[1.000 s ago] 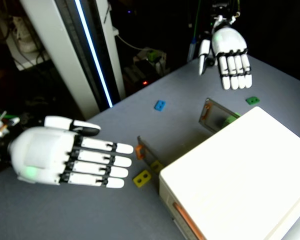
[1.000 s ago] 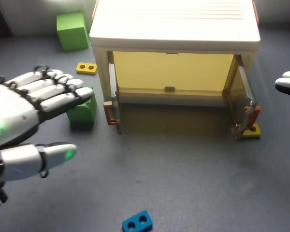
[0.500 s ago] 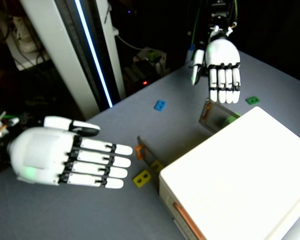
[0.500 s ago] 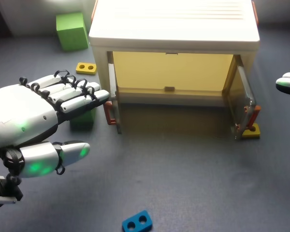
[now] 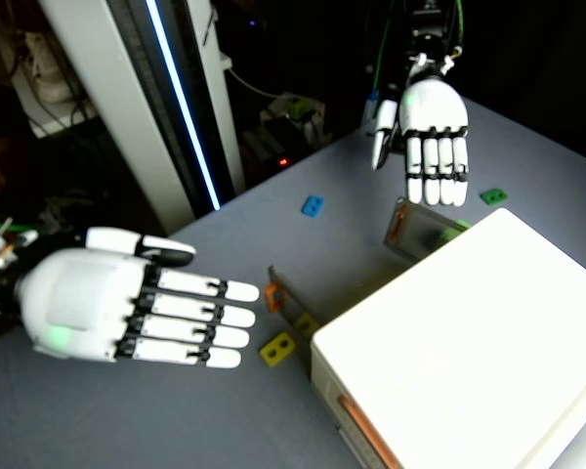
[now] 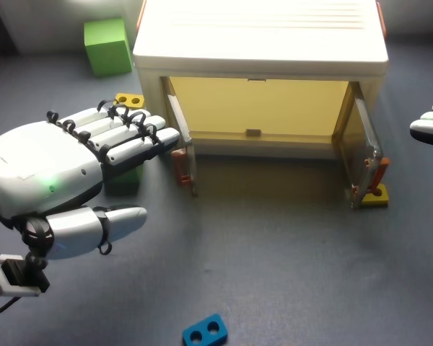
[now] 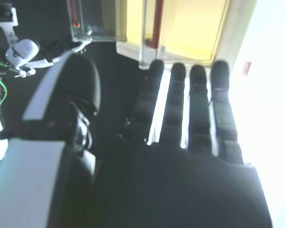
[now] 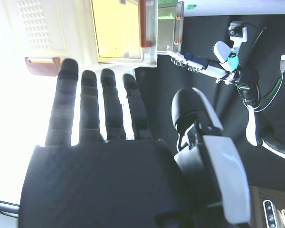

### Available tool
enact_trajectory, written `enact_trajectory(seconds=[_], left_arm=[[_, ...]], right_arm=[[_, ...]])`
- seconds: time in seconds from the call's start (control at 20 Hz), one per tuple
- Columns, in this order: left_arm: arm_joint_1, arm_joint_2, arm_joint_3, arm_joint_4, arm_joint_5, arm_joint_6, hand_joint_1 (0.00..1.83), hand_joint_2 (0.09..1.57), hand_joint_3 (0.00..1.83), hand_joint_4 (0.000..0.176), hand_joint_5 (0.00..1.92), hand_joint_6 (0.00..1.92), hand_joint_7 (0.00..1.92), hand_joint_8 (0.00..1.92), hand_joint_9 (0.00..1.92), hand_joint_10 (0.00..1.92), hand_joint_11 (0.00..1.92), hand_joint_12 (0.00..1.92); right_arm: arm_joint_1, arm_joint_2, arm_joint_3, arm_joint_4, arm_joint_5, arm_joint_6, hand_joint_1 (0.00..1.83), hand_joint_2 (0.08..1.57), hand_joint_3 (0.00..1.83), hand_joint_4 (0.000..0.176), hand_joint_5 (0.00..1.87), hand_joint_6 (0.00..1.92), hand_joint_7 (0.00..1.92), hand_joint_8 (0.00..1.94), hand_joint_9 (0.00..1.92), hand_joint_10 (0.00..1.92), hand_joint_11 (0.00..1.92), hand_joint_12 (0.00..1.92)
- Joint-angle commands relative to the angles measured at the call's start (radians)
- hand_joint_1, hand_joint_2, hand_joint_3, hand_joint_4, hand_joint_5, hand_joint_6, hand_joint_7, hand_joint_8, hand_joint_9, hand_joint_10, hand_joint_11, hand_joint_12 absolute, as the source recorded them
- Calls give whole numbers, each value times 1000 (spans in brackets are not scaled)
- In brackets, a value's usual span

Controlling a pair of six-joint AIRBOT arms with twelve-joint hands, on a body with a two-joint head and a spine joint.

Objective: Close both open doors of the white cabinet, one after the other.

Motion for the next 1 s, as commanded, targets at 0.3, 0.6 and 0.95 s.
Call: enact_trajectory(seconds=[0.3,0.6,0.95], left_arm=[[-62,-40,26,28,-70,-5,0,1426,0,0,0,0,1,0,8,1,0,538],[-108,-67,41,60,-44,-5,0,1438,5,0,0,0,0,0,0,0,0,330],[-152,-99,60,83,-19,-5,0,1494,0,0,0,0,0,0,0,0,0,157]], right_arm=[[12,-1,7,38,111,4,39,1480,0,20,159,3,168,4,104,3,197,7],[12,-2,8,37,112,4,1,1477,3,30,148,0,151,0,103,0,208,7],[12,-6,8,38,112,4,3,1485,4,11,144,0,130,0,83,0,188,0]])
